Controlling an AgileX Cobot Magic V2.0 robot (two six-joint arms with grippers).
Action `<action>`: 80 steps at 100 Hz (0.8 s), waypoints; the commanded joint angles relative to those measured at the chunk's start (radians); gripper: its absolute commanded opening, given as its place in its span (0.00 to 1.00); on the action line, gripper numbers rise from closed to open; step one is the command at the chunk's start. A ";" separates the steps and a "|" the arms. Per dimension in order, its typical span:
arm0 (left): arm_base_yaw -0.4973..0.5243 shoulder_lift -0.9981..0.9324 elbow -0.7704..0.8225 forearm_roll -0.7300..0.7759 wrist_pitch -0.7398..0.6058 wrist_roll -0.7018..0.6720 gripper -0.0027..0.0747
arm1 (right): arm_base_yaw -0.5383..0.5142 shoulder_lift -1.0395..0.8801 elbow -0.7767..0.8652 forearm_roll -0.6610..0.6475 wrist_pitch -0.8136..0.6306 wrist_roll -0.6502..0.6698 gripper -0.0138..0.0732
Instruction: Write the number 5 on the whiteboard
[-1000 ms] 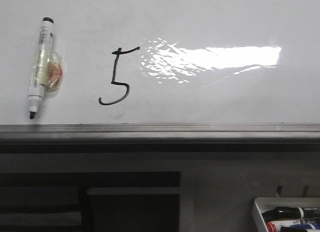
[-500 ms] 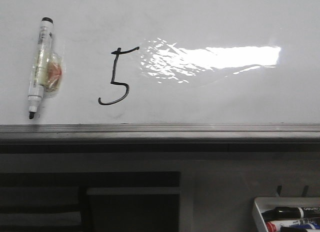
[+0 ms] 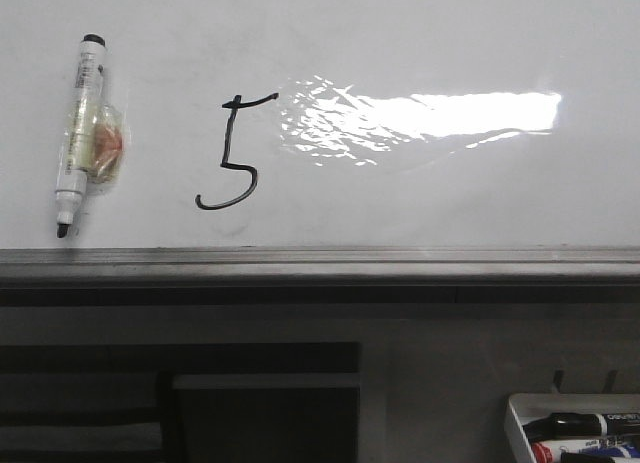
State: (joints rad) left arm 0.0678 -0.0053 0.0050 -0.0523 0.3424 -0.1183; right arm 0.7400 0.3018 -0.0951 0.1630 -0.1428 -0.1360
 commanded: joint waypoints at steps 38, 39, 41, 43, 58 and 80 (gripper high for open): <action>0.002 -0.028 0.017 -0.013 -0.044 -0.009 0.01 | -0.173 0.005 -0.028 -0.198 -0.112 0.169 0.10; 0.002 -0.028 0.017 -0.013 -0.044 -0.009 0.01 | -0.189 0.005 -0.028 -0.200 -0.112 0.173 0.10; 0.002 -0.028 0.017 -0.013 -0.044 -0.009 0.01 | -0.206 0.005 -0.028 -0.200 -0.112 0.172 0.10; 0.002 -0.028 0.017 -0.013 -0.044 -0.009 0.01 | -0.232 0.005 -0.028 -0.200 -0.110 0.172 0.10; 0.002 -0.028 0.017 -0.013 -0.044 -0.009 0.01 | -0.449 0.005 -0.020 -0.200 -0.090 0.172 0.10; 0.002 -0.028 0.017 -0.013 -0.044 -0.009 0.01 | -0.707 -0.164 0.093 -0.229 -0.037 0.254 0.10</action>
State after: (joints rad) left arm 0.0678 -0.0053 0.0050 -0.0523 0.3424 -0.1183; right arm 0.1013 0.2100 -0.0192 -0.0276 -0.1416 0.0720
